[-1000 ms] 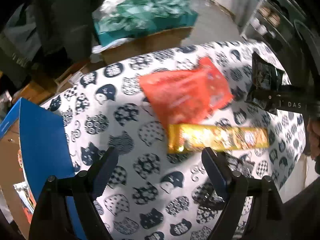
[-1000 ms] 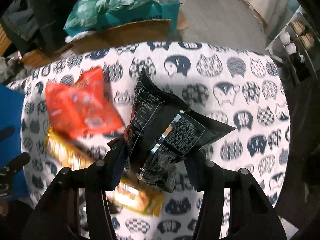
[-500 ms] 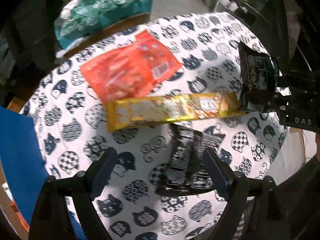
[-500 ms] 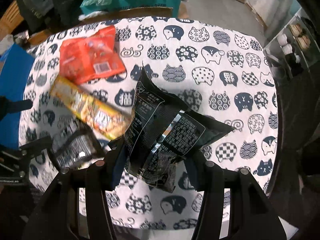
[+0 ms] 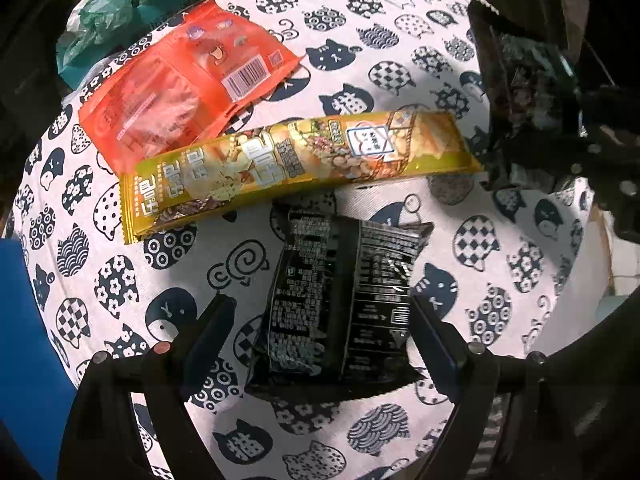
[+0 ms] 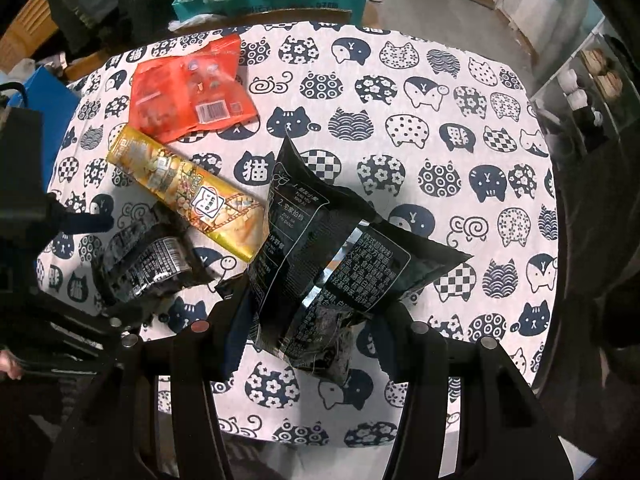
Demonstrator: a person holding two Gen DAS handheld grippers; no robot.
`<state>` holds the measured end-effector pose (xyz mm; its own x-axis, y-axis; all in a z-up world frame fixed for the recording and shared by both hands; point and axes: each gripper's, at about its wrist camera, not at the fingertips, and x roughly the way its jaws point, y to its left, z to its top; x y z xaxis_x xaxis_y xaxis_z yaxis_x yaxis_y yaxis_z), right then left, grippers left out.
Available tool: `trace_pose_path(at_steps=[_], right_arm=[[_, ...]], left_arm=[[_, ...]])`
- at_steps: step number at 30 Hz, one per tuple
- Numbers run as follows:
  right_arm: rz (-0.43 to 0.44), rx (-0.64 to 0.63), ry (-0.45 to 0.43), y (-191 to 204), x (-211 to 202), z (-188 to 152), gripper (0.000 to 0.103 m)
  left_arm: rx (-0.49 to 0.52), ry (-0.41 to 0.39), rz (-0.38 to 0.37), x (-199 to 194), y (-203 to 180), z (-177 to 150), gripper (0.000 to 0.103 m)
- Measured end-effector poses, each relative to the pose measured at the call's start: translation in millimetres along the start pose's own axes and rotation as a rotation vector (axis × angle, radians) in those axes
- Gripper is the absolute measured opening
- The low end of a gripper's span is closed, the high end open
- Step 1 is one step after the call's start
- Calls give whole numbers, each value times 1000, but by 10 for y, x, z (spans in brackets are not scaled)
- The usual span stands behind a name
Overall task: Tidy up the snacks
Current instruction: 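Grasp the other black packet with the left gripper while the right holds its packet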
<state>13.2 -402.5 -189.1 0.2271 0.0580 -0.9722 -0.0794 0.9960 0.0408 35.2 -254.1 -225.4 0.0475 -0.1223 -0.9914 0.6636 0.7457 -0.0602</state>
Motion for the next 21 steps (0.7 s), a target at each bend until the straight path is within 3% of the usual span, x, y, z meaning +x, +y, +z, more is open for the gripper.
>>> trace_pose_path(at_steps=[1, 2, 5, 11, 21], right_arm=[[0, -4, 1, 8, 4, 3, 53], [-4, -13, 2, 24, 5, 9, 53], [-15, -37, -3, 76, -10, 24, 53], [-35, -83, -18, 195, -64, 46, 53], [-29, -149, -61, 522, -232, 111, 53]], left_arm=[[-6, -2, 1, 9, 8, -5, 82], [-15, 0, -11, 20, 16, -13, 69], [-23, 0, -15, 25, 26, -50, 59], [13, -28, 68, -95, 40, -176, 57], [-26, -81, 141, -501, 281, -427, 57]])
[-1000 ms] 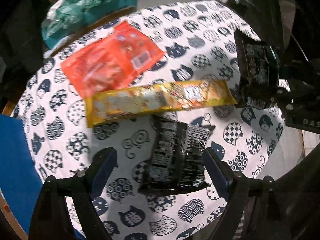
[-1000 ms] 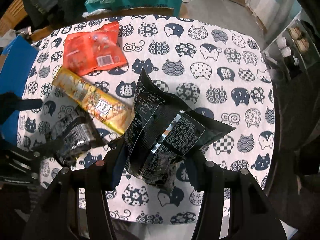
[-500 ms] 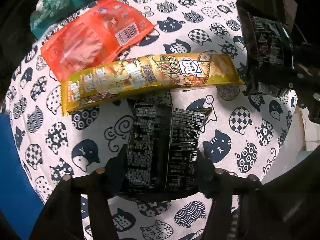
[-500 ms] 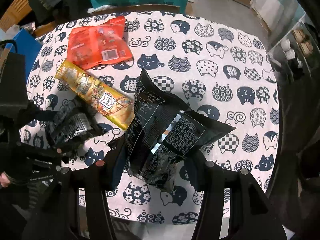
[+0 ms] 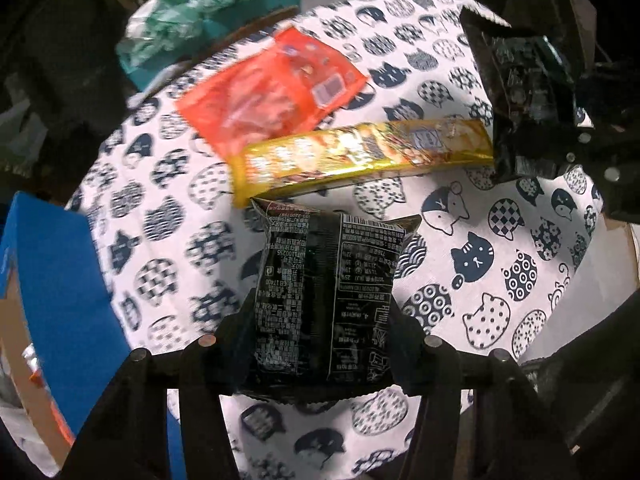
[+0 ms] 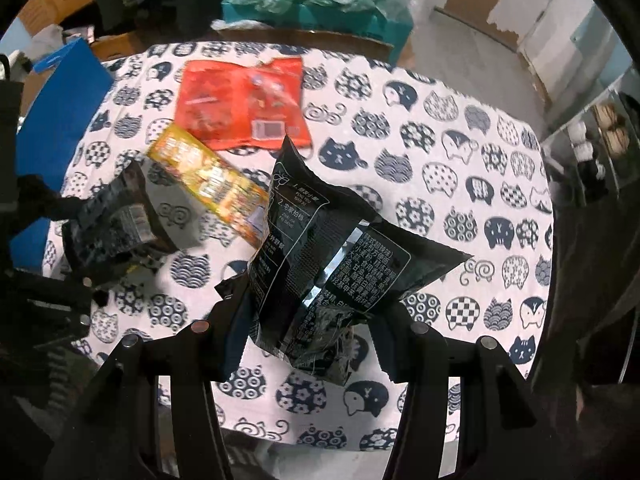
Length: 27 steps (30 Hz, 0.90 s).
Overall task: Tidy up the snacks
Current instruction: 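Grasp the other black packet with the left gripper while the right holds its packet, then carry both black packets over the box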
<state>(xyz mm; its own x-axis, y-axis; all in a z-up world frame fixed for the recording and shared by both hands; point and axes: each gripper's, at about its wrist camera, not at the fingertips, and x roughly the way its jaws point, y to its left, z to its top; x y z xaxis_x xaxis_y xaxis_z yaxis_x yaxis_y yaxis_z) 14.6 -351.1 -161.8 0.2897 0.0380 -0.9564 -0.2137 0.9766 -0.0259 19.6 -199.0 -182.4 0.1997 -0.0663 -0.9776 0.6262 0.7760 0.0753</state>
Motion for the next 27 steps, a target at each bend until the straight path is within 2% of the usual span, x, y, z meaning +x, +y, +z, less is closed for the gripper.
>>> trace_pose_path(at_steps=[12, 18, 27], right_arm=[[38, -83, -79, 490, -341, 187, 53], [51, -129, -110, 767, -471, 296, 53], [80, -204, -153, 1224, -679, 442, 53]], left_arm=[[-40, -114, 92, -624, 416, -313, 57], [-53, -152, 161, -801, 587, -445, 57], [-84, -203, 203, -1030, 878, -654, 57]])
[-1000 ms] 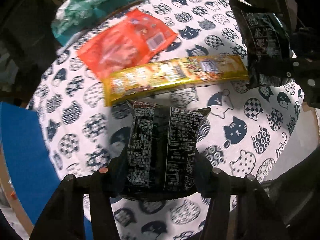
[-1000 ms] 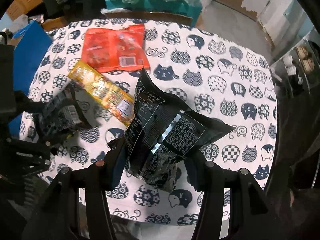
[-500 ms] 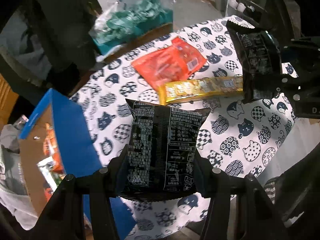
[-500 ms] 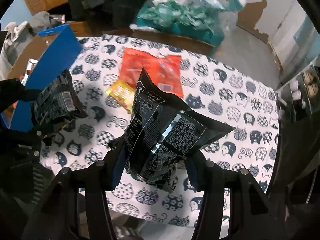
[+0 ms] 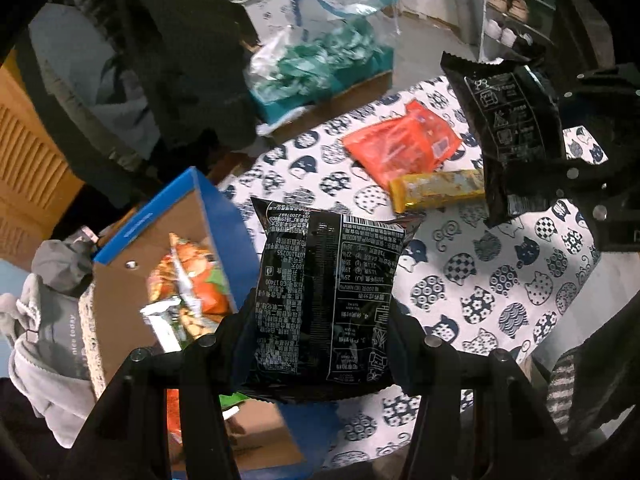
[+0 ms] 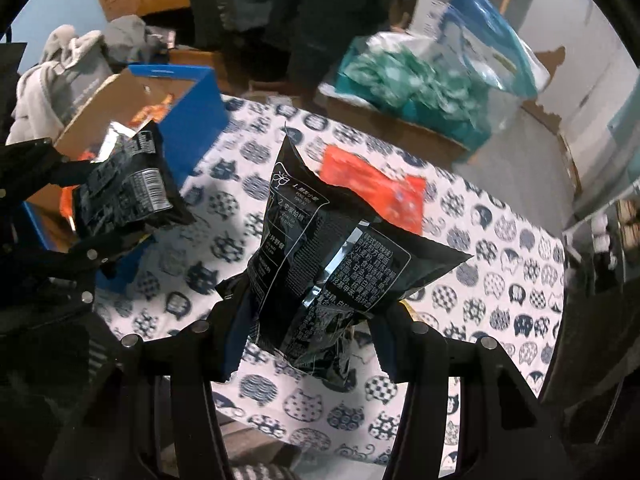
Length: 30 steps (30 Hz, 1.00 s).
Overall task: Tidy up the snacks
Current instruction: 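Carry both black packets over the box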
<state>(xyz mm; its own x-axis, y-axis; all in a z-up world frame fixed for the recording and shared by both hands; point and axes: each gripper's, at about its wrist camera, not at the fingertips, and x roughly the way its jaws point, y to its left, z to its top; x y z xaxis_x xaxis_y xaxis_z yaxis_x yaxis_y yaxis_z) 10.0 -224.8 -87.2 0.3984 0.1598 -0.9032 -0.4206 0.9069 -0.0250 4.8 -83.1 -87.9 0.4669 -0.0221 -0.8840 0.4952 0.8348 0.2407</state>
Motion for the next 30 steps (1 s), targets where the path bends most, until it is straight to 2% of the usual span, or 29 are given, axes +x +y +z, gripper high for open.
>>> trace_pose_path(at_steps=[7, 13, 30], right_arm=[[24, -43, -21, 298, -42, 220, 53], [43, -73, -30, 536, -14, 407, 53], [117, -166, -32, 1291, 150, 965, 53]], left_arm=[[-33, -29, -3, -129, 258, -103, 57], [-60, -59, 32, -215, 524, -212, 57], [-237, -27, 94, -66, 1460, -652, 57]])
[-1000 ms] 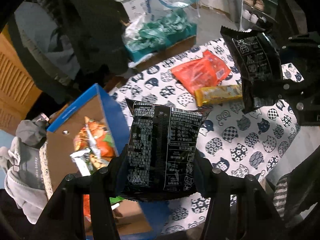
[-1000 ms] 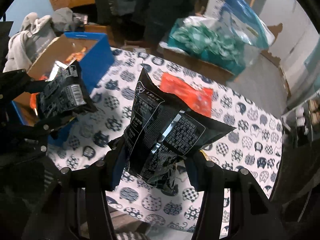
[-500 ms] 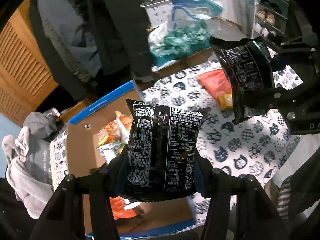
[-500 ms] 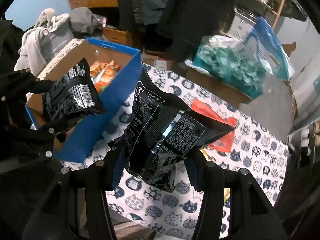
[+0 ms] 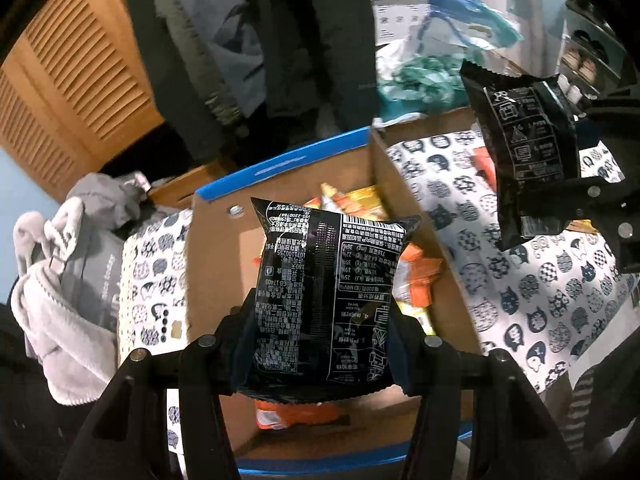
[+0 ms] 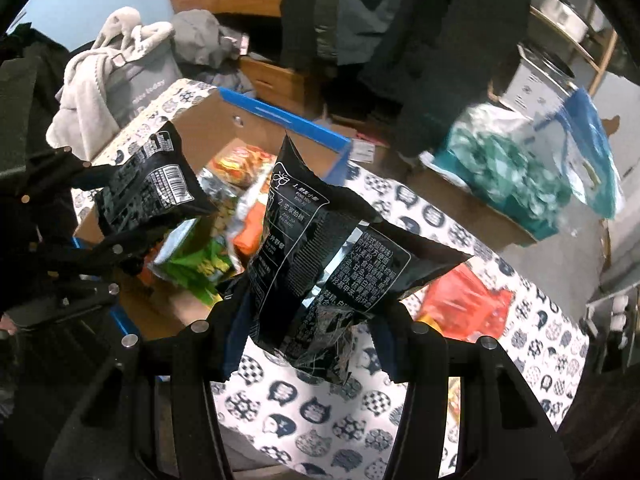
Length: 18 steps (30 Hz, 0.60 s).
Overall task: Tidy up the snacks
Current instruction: 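Carry both black packets over the box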
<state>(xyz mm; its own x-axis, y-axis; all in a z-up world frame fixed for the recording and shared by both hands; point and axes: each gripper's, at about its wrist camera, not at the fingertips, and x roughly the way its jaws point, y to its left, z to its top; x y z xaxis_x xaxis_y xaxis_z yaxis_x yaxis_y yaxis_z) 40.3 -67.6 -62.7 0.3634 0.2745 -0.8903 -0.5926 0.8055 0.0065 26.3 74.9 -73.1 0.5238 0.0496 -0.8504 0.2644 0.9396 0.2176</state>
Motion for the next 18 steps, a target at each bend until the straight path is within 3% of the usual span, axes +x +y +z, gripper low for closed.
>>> trace_pose_path(at_steps=[15, 18], right_arm=[[99, -97, 28, 499, 262, 346, 53], [122, -101, 31, 554, 305, 370, 54]], left_arm=[[-79, 69, 40, 204, 486, -211, 59], [-79, 67, 61, 185, 517, -228, 69]])
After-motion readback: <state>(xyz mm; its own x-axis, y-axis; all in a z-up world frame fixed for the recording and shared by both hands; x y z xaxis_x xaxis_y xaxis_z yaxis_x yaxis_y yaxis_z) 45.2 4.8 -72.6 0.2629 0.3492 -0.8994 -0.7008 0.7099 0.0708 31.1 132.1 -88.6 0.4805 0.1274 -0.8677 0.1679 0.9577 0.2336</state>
